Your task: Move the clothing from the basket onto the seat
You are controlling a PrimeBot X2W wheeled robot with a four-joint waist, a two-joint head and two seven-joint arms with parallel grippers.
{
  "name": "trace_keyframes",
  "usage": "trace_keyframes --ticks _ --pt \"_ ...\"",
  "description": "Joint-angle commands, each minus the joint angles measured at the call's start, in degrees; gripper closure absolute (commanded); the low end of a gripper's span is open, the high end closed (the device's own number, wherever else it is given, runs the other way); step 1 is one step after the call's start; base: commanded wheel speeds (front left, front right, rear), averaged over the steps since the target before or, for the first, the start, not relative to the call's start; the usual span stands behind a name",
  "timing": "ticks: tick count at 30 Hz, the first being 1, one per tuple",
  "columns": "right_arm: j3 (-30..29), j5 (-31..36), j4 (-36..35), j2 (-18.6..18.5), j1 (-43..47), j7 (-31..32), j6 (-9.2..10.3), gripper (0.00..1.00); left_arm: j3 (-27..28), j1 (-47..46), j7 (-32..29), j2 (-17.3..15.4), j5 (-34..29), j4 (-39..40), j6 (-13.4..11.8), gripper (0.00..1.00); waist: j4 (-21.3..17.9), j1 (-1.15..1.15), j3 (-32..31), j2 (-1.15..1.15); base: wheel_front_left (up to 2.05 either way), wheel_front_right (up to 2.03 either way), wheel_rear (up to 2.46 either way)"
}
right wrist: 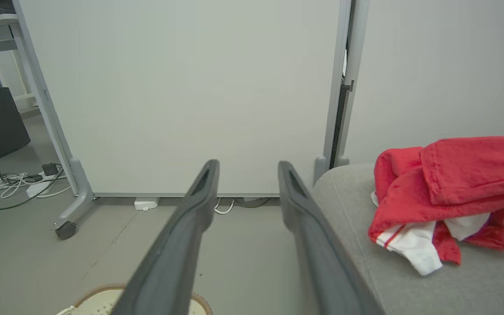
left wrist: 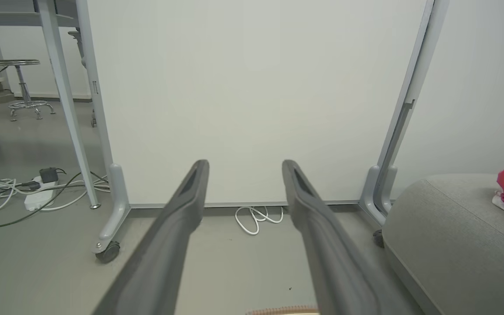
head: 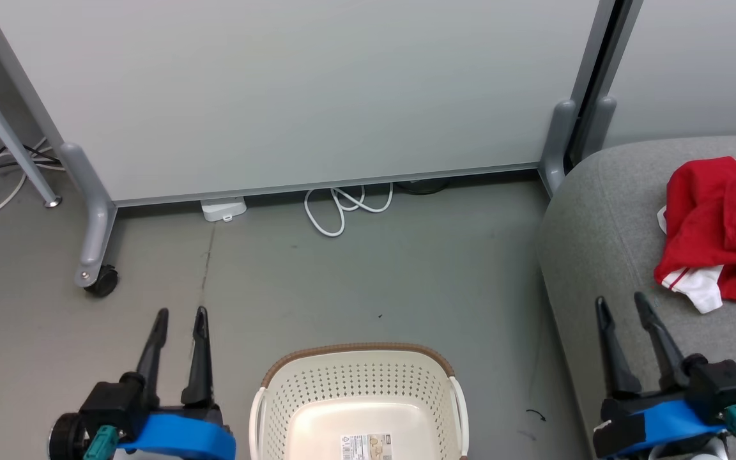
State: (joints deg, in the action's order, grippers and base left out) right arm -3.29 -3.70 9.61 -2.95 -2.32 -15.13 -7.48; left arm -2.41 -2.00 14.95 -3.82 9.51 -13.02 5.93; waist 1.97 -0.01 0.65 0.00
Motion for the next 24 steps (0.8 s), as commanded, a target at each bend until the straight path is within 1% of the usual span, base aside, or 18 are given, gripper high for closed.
trace_keyframes --ticks 1,5,13,14,17,18,24 --pt "0.0 -0.1 0.5 0.0 0.1 0.0 0.00 1.00 0.0 0.2 -0.1 0.1 0.1 -0.5 0.0 1.00 0.0 0.01 0.0 0.00 0.00 0.00 0.00" --pt "-0.2 -1.0 2.6 0.2 0.6 0.4 0.00 1.00 0.1 1.5 -0.6 0.5 1.1 -2.4 0.0 1.00 0.0 0.01 0.0 0.00 0.00 0.00 0.00" --pt "-0.6 -10.7 2.8 0.2 -0.1 2.9 0.00 1.00 1.2 0.7 -3.1 0.5 10.1 -2.4 0.2 1.00 -0.1 0.01 0.0 0.00 0.00 0.00 0.00" --pt "-0.7 -13.0 2.8 0.2 -0.1 3.4 0.00 1.00 1.4 0.6 -3.6 0.6 12.2 -2.3 0.2 1.00 -0.2 0.01 -0.1 0.00 0.00 0.00 0.00" --pt "-0.7 -16.4 2.8 0.2 -0.3 4.1 0.00 1.00 1.7 0.4 -4.3 0.6 15.3 -2.1 0.3 1.00 -0.2 0.01 -0.1 0.00 0.00 0.00 0.00" --pt "-0.8 -18.5 2.8 0.2 -0.4 4.6 0.00 1.00 1.9 0.3 -4.8 0.6 17.3 -2.1 0.3 1.00 -0.3 0.01 -0.1 0.00 0.00 0.00 0.00" --pt "-1.0 -24.7 2.9 0.1 -0.7 6.1 0.00 1.00 2.5 -0.2 -6.2 0.6 23.1 -1.9 0.5 1.00 -0.3 0.01 -0.1 0.00 0.00 0.00 0.00"
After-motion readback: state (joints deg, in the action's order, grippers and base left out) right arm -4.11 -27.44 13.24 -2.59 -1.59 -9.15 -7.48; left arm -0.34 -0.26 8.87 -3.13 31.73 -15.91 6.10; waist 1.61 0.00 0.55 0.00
